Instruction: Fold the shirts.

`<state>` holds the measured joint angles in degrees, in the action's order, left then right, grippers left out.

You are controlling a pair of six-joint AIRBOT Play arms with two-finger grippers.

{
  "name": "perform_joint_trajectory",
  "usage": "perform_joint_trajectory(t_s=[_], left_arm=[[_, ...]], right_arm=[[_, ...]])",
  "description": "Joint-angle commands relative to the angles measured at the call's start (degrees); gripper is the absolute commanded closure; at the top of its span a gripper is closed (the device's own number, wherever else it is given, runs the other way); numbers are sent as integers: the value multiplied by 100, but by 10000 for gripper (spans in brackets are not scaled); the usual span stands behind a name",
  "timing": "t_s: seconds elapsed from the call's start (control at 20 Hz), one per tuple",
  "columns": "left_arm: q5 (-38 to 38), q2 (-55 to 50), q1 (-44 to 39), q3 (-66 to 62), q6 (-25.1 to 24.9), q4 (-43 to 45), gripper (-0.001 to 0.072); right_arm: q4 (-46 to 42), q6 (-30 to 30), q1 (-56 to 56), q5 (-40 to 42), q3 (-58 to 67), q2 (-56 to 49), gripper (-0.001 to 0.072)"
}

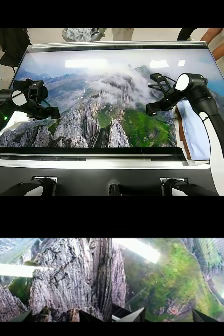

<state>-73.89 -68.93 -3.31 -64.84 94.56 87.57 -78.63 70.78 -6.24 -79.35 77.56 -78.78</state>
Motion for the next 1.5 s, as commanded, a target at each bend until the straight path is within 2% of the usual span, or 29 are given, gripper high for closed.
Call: perform_joint_trajectory(t_s=[0.0,0.2,0.4,0.6,0.7,0.8,0.95,1.1,1.2,1.35,1.45], left_arm=[[2,4,0,2,0,0,-10],[4,4,0,2,0,0,-10],[234,-63,0,2,2,0,-10],[503,-98,201,-168,669,-114,-13],[741,-96,914,-476,754,-560,-13],[955,-96,2098,-428,1174,-1419,-13],[1338,-39,3827,286,1147,-2531,-13],[1912,35,5031,1228,638,-3073,-13],[2457,17,5482,1703,389,-3279,-13],[3104,-225,5589,1858,-376,-3825,-13],[3195,-566,5488,1858,-1025,-4769,-13]], right_arm=[[2,0,-7,4,-2,-2,19],[-90,2,-7,793,-2,-2,19],[-105,-2,-7,1123,-2,-2,20],[-151,-2,-7,1832,-2,-9,10],[-155,-133,-7,1705,-4,-35,10],[-151,-363,-7,1274,-4,-94,11],[-140,-398,-9,756,-9,-177,20],[-129,-393,-9,682,-9,-199,29],[-127,-389,-9,669,-9,-199,29],[-2,-387,-9,575,-9,-199,29],[107,-295,-9,579,-9,-199,29]])
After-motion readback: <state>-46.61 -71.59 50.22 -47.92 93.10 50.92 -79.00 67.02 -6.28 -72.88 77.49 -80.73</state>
